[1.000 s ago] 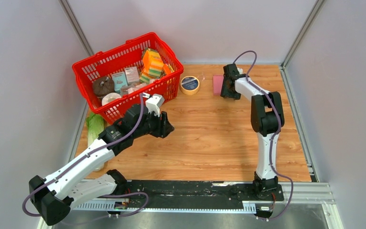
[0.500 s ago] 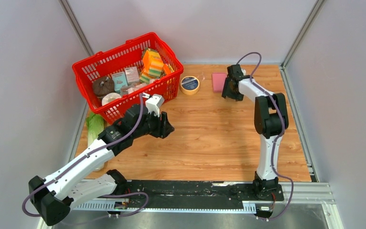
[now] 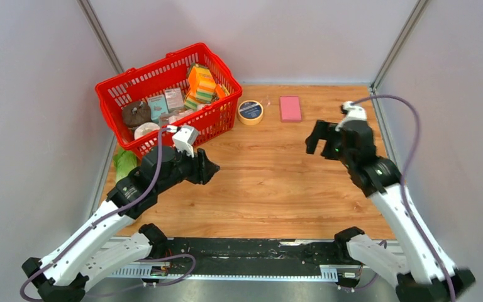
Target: Fold the paper box
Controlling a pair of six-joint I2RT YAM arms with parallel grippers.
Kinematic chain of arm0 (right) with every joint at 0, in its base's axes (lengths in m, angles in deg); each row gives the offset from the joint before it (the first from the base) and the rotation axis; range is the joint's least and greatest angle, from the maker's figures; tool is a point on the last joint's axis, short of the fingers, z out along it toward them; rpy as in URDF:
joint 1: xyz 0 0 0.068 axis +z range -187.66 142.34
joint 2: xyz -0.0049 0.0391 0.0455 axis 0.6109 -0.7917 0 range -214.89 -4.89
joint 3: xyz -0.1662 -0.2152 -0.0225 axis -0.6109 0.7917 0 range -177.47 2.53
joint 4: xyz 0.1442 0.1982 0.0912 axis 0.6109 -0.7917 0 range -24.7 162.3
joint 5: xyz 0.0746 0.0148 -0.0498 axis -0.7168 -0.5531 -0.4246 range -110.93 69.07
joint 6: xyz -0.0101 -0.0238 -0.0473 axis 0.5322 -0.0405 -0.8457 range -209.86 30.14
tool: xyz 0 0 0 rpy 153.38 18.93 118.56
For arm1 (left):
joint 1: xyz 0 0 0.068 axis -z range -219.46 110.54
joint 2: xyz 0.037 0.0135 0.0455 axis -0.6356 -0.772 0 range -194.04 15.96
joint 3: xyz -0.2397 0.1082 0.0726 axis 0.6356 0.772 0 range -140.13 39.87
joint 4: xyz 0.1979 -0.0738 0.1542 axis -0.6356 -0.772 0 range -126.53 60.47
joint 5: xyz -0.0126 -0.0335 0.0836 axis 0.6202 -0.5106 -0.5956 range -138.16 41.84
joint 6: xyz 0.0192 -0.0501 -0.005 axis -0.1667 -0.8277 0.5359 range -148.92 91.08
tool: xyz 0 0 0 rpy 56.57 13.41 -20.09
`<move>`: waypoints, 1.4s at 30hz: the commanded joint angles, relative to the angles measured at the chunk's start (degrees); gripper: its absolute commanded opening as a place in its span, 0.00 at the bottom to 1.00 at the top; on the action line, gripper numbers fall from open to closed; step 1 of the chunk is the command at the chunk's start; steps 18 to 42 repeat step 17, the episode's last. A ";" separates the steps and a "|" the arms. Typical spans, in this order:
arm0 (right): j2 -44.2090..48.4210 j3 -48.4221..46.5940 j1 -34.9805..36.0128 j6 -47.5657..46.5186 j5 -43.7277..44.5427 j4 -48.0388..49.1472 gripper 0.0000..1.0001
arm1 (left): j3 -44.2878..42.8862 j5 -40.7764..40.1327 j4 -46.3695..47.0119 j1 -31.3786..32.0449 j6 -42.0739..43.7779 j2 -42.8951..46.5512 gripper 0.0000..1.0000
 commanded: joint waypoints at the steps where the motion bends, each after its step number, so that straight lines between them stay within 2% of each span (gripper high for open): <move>1: 14.91 -3.04 -0.60 -4.37 -0.05 -4.21 1.00 | -4.59 -3.65 -2.09 -0.21 1.65 4.10 0.58; 4: 20.11 -11.64 -0.60 -7.44 1.43 -7.82 1.00 | -9.06 -5.57 -3.84 -0.21 4.28 6.30 0.59; 5: 20.55 -18.19 -0.69 -7.72 2.23 -10.26 1.00 | -13.17 -6.28 -5.68 -0.21 5.34 7.00 0.60; 7: 20.12 -25.42 -0.60 -9.38 3.02 -12.91 1.00 | -18.98 -8.73 -8.05 -0.21 9.55 7.19 0.62; 9: 18.55 -36.12 -0.60 -10.35 3.29 -16.86 1.00 | -29.43 -9.97 -12.18 -0.21 13.15 6.14 0.66; 11: 17.57 -41.61 -0.60 -11.41 3.03 -19.59 1.00 | -38.99 -10.42 -15.86 -0.12 14.22 4.12 0.67; 13: 17.30 -47.25 -0.60 -12.29 -0.89 -21.00 1.00 | -43.42 -9.54 -17.55 -0.21 14.23 3.24 0.67; 16: 16.78 -49.27 -0.42 -13.70 -4.26 -23.02 1.00 | -46.34 -8.92 -18.61 -0.21 13.08 3.23 0.68; 42: 16.95 -48.76 -0.42 -13.52 -4.27 -23.29 1.00 | -46.43 -9.10 -18.70 -0.21 12.91 3.67 0.68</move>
